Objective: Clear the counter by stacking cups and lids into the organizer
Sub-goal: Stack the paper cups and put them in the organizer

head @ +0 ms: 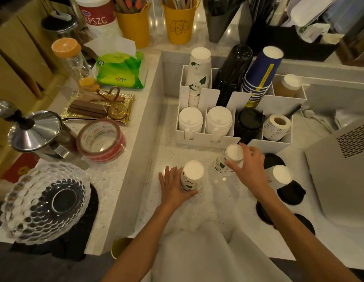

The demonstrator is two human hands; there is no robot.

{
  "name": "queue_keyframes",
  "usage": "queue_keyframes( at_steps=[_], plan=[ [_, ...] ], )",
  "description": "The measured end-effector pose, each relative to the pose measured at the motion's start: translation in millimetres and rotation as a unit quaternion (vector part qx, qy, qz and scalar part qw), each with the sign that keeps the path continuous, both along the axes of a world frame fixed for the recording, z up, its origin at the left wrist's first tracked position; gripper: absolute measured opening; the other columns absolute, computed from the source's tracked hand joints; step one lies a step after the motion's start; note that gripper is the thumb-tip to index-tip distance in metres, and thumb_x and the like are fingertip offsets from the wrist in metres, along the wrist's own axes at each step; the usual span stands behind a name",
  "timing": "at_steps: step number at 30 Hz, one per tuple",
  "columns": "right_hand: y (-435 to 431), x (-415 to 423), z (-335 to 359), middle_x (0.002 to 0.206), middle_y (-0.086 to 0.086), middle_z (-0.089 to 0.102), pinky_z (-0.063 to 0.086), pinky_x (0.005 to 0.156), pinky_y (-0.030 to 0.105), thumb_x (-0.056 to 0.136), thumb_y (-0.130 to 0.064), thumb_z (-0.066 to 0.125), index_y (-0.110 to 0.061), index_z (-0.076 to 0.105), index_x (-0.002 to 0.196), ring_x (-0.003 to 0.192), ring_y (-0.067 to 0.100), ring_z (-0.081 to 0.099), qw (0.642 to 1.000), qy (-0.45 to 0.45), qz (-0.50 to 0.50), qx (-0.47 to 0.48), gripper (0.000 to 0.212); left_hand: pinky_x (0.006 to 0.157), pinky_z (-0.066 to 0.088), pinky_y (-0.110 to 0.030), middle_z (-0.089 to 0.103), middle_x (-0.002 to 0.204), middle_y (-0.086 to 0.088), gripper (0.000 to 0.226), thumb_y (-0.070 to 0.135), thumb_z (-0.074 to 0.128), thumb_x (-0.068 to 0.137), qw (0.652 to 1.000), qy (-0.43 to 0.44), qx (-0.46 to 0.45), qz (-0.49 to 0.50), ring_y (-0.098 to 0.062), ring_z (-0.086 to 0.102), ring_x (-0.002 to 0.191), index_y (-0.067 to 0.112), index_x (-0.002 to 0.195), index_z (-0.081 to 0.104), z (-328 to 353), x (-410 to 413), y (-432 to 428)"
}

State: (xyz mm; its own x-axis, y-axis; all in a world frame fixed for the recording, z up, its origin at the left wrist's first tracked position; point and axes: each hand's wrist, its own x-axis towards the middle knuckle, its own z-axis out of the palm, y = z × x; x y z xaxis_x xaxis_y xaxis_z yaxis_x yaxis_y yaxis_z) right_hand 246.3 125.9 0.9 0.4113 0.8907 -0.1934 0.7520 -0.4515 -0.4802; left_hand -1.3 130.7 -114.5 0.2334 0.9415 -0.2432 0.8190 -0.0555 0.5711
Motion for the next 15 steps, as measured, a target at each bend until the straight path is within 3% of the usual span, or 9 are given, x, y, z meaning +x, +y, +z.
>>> queue_keyframes(
  at_steps=[5, 10, 13, 15],
  plan=[
    [8, 2, 17, 0.143, 0.001, 0.051, 0.041, 0.108, 0.044, 0.08, -0.047, 0.073, -0.028, 0.042, 0.139, 0.131, 0.022, 0.047, 0.994, 0.074, 0.039, 0.068, 0.069, 0.12, -0.011, -0.052, 0.021, 0.158, -0.008, 0.111, 0.069, 0.071, 0.064, 1.0, 0.012, -0.007, -0.018, -0.028, -0.003, 0.15, 0.017, 0.149, 0.022, 1, 4, 4],
    [22, -5, 104, 0.136, -0.008, 0.052, 0.05, 0.089, 0.028, 0.074, -0.065, 0.066, -0.036, 0.044, 0.135, 0.117, 0.009, 0.051, 0.973, 0.096, 0.111, 0.175, 0.071, 0.12, -0.01, -0.053, 0.02, 0.158, -0.007, 0.108, 0.068, 0.071, 0.064, 1.0, 0.008, -0.003, -0.016, -0.028, -0.003, 0.15, 0.02, 0.148, 0.021, 1, 3, 4],
    [26, -22, 147, 0.137, -0.013, 0.051, 0.048, 0.087, 0.025, 0.067, -0.076, 0.061, -0.041, 0.04, 0.136, 0.114, 0.005, 0.05, 0.962, 0.095, 0.21, 0.144, 0.08, 0.12, -0.008, -0.053, 0.02, 0.157, -0.007, 0.108, 0.069, 0.071, 0.064, 1.0, 0.005, -0.001, -0.019, -0.029, -0.002, 0.149, 0.022, 0.147, 0.022, 0, 2, 4],
    [26, -37, 155, 0.141, -0.014, 0.047, 0.049, 0.093, 0.032, 0.069, -0.069, 0.066, -0.041, 0.036, 0.141, 0.115, 0.004, 0.048, 0.952, 0.087, 0.285, 0.073, 0.083, 0.12, -0.008, -0.053, 0.018, 0.159, -0.007, 0.11, 0.071, 0.07, 0.064, 1.0, 0.009, 0.0, -0.02, -0.028, -0.003, 0.15, 0.02, 0.148, 0.02, 1, 3, 4]
  ],
)
